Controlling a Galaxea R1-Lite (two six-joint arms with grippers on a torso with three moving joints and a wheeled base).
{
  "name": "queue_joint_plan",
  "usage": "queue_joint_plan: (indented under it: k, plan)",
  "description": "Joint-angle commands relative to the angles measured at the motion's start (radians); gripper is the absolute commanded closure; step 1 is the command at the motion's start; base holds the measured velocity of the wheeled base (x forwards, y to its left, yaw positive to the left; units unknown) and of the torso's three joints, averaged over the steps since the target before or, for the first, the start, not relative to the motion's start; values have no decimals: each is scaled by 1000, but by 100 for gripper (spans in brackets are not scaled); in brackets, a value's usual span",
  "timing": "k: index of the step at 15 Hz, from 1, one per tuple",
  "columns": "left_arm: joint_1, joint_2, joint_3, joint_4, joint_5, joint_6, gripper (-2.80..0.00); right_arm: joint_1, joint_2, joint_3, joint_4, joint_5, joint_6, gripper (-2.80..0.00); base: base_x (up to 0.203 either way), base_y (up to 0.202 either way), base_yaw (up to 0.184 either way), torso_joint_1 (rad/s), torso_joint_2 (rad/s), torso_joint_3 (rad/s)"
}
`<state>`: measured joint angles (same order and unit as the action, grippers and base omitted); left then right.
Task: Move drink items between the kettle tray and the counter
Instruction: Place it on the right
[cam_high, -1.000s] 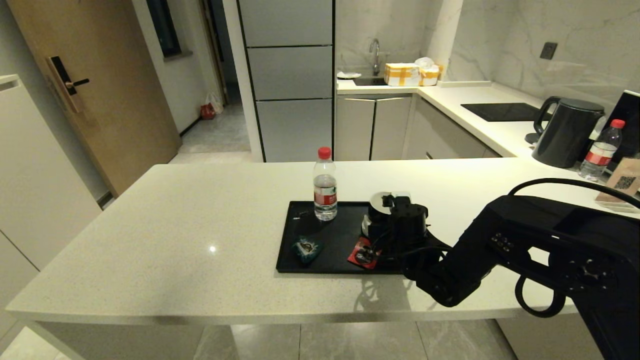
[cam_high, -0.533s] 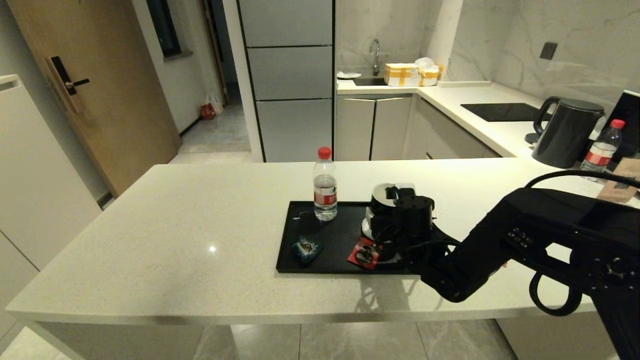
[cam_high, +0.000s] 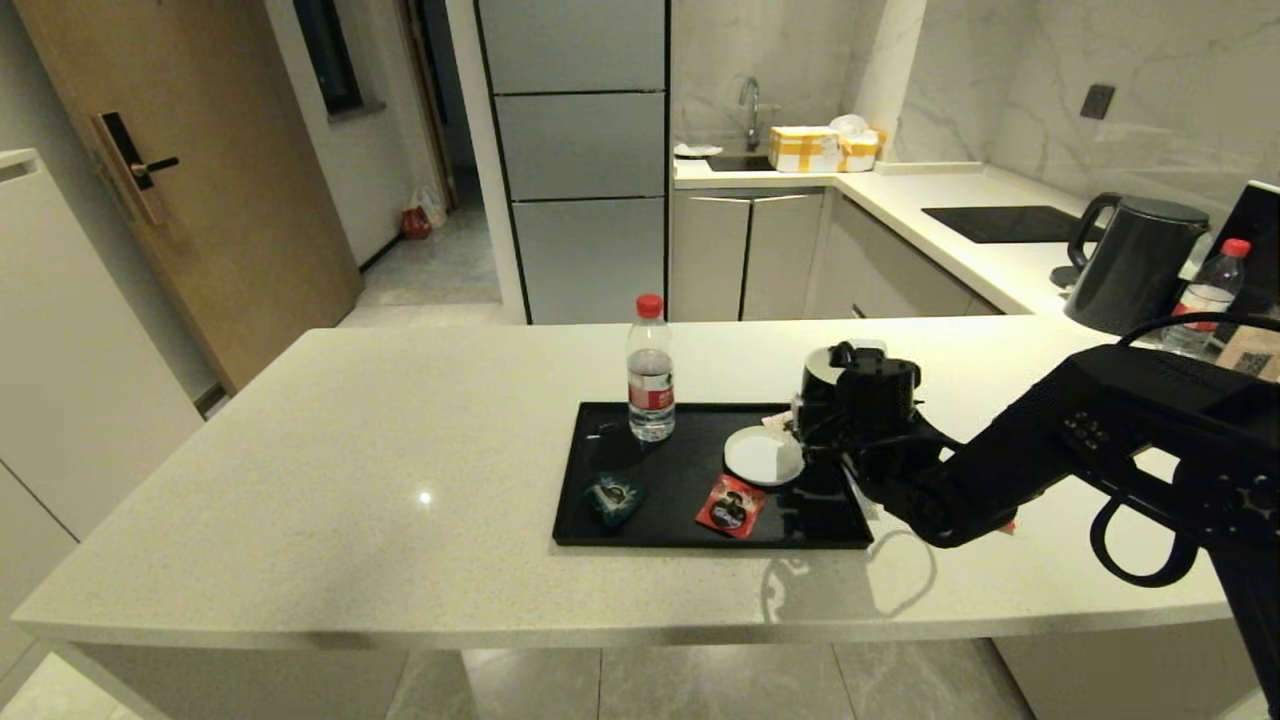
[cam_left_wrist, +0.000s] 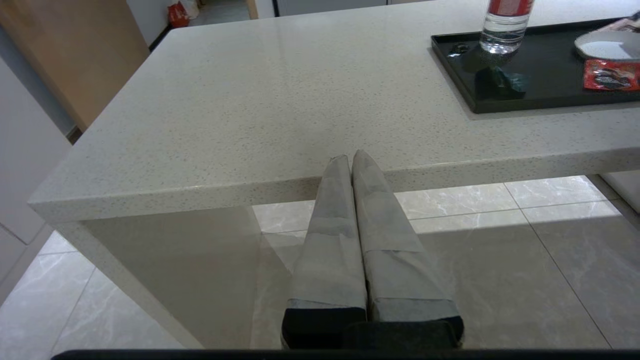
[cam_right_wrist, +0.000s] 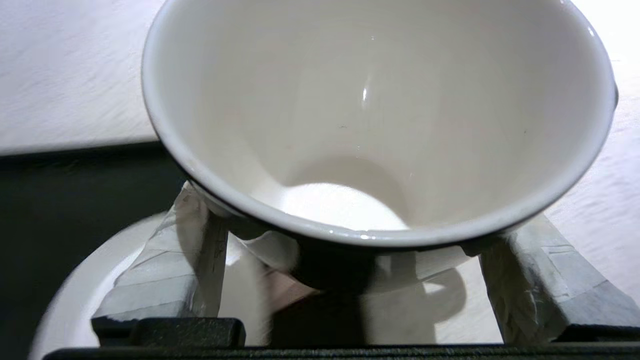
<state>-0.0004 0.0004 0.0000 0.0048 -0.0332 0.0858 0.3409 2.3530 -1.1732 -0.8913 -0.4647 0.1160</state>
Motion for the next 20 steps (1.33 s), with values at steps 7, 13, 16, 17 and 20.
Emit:
queue_joint_plan:
  k: [7,13,16,17,20]
  plan:
    - [0,0,0,0,-1,0,0,-87,20,-54,55,-2,-1,0,0,0,0,0,0,0]
    - [0,0,0,0,-1,0,0,-117,57,-96,118,-2,1,0,0,0,0,0,0,0]
    - [0,0,0,0,-1,0,0,-117,63,-103,141,-2,1,0,0,0,0,0,0,0]
    - [0,0,0,0,-1,0,0,-117,66,-106,141,-3,1,0,0,0,0,0,0,0]
    - [0,0,0,0,-1,0,0,-118,68,-108,141,-2,2,0,0,0,0,0,0,0]
